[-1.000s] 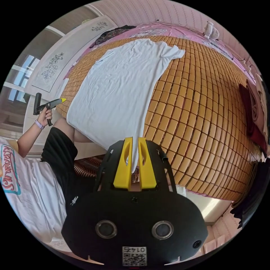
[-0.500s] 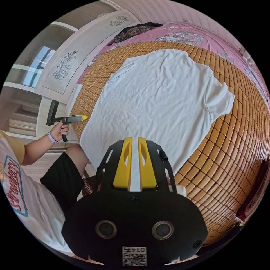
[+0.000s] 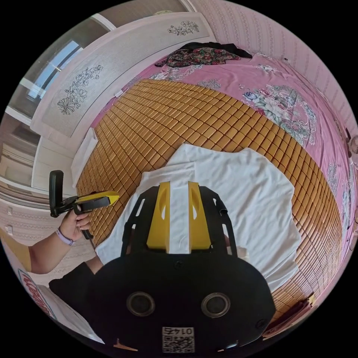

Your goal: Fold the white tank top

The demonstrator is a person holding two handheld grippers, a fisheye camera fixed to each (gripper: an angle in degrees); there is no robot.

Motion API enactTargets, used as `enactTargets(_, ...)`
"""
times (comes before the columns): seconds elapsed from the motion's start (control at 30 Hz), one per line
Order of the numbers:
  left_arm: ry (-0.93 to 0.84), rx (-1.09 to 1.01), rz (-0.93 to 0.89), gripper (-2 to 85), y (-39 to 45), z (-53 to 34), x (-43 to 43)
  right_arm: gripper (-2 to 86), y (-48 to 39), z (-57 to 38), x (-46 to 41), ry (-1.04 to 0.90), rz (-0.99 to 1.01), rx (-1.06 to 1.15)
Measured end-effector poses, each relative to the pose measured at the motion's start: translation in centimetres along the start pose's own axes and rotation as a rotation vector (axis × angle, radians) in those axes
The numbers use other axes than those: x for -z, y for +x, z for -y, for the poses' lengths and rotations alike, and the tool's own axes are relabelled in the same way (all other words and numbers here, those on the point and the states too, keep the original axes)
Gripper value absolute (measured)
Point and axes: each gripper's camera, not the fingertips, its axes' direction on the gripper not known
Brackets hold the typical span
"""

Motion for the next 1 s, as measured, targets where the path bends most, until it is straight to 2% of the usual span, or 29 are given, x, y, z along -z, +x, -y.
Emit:
enactTargets(0.17,0.014,-0.012,0.104,8.9,-0.6,3.1,-2.6,8.7,-0.9,3.9,-5.3,-0.039,-0.091,-0.017)
enactTargets(0.27,-0.049,-0.042,0.117,5.3,-1.2,3.7,-4.9,6.9,-1.2,4.4,-9.2,-0.16,-0.147,-0.025)
enactTargets(0.33,-0.034,-0.068,0.18,3.4,-1.5,3.2,-5.2,0.9,-1.9,3.7,-9.2,-0.098,-0.131,0.011)
enactTargets(0.47,0.003,-0.013,0.141,-0.4,-3.8,1.9,-3.9,-0.2,-2.6,3.4,-8.9,-0.085,-0.134,0.02)
enactTargets(0.53,0.081,0.015,0.157,-0.6,-4.3,0.7,-1.8,-0.1,-4.4,4.2,-7.6,-0.009,-0.098,0.077)
enactTargets(0.67,0.188,0.068,0.023,1.0,-7.4,-3.1,1.9,1.9,-10.3,6.7,-6.2,0.117,0.104,0.352)
enactTargets(0.77,0.199,0.138,-0.018,3.7,-10.4,-6.1,2.7,4.4,-13.1,8.5,-6.9,0.084,0.196,0.446)
enactTargets(0.87,0.189,0.142,-0.098,5.0,-11.9,-7.4,2.9,3.2,-13.4,8.4,-9.1,0.026,0.124,0.405)
enactTargets(1.0,0.166,0.075,0.003,6.8,-11.6,-6.1,1.6,2.5,-14.7,6.4,-12.4,-0.08,0.009,0.438)
